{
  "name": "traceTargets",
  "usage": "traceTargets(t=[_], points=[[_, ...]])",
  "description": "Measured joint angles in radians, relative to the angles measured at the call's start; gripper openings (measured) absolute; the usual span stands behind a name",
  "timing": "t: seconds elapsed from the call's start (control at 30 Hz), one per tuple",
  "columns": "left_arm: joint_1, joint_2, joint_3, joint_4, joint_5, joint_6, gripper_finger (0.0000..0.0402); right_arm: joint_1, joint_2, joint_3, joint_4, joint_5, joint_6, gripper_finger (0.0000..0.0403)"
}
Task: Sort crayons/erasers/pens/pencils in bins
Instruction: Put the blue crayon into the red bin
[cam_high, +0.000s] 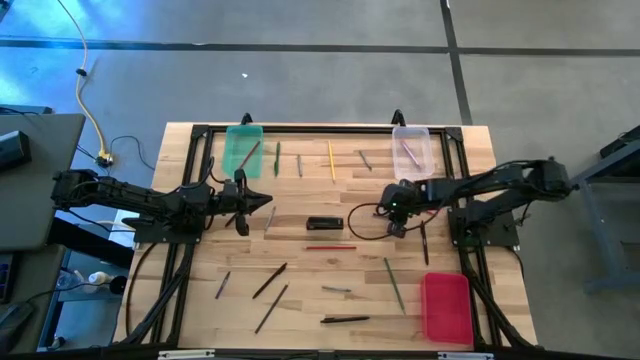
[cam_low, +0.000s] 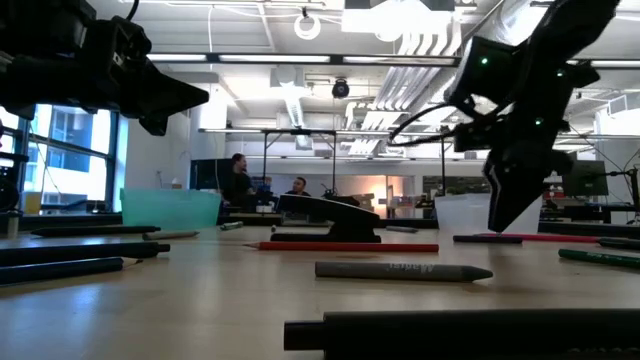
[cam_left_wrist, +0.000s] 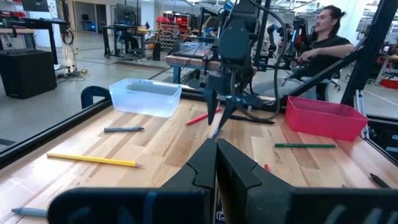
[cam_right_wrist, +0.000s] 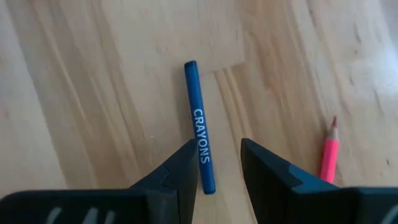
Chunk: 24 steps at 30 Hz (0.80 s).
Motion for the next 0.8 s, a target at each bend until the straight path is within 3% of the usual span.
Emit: traceTargets(t=[0.4, 0.8], points=[[0.0, 0.0, 0.0, -0.001, 0.001, 0.0, 0.0, -0.028, 0.177, 0.107, -0.079, -0.047, -0.04, 0.0111], [0.0, 0.0, 0.0, -0.002, 0.003, 0.0, 0.0, -0.052, 0.189, 0.123, -0.099, -0.109, -0.054, 0.0022]])
